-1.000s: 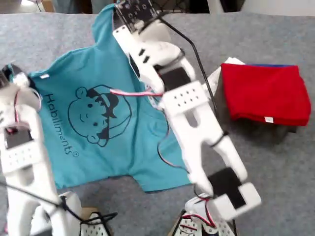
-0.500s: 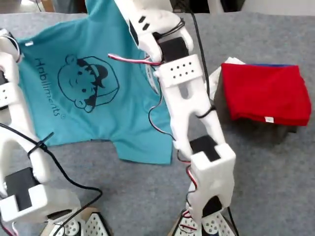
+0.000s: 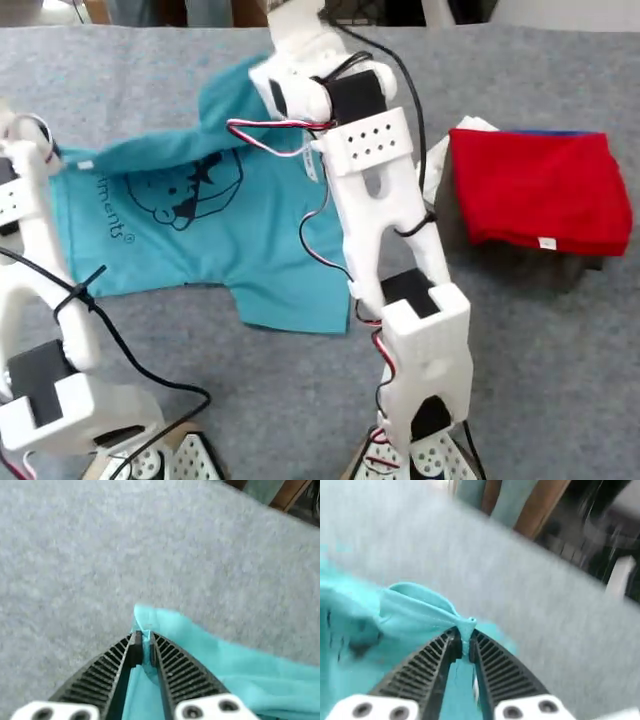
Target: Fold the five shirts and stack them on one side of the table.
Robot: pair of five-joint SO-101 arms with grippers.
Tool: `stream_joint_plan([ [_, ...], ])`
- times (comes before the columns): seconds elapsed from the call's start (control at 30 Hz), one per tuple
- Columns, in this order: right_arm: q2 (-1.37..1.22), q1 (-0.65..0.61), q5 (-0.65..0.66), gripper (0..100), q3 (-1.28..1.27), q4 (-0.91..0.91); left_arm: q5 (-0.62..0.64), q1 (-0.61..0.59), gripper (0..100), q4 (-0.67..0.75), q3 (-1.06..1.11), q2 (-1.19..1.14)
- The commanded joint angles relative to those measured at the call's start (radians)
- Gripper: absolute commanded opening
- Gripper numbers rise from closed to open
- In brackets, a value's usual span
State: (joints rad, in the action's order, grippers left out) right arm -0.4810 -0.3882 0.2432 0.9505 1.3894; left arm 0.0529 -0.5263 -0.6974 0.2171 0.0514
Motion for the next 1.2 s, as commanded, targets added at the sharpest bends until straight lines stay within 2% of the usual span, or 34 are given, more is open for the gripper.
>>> stream_joint_plan([
  [0.0,-0.001,0.008,0.118,1.4,0.024,0.123,-0.077,-0.005,3,0.057,0.081,-0.023],
  [0.13,-0.016,-0.028,0.160,1.4,-0.010,0.270,-0.137,-0.033,3,0.103,0.145,-0.051],
  [0.43,0.001,-0.074,0.149,1.4,-0.116,0.347,-0.147,-0.053,3,-0.147,0.153,-0.048],
  [0.67,0.111,-0.080,0.127,1.4,-0.173,0.370,-0.203,-0.111,3,-0.242,0.153,-0.046],
  [0.87,0.288,-0.077,0.106,1.4,-0.424,0.339,-0.275,-0.142,3,-0.252,0.225,-0.046],
  [1.0,0.424,-0.078,0.114,1.4,-0.687,0.213,-0.285,-0.136,3,-0.244,0.283,-0.046],
  [1.17,0.582,-0.078,0.115,1.4,-1.047,0.052,-0.287,-0.193,3,-0.252,0.288,-0.046],
])
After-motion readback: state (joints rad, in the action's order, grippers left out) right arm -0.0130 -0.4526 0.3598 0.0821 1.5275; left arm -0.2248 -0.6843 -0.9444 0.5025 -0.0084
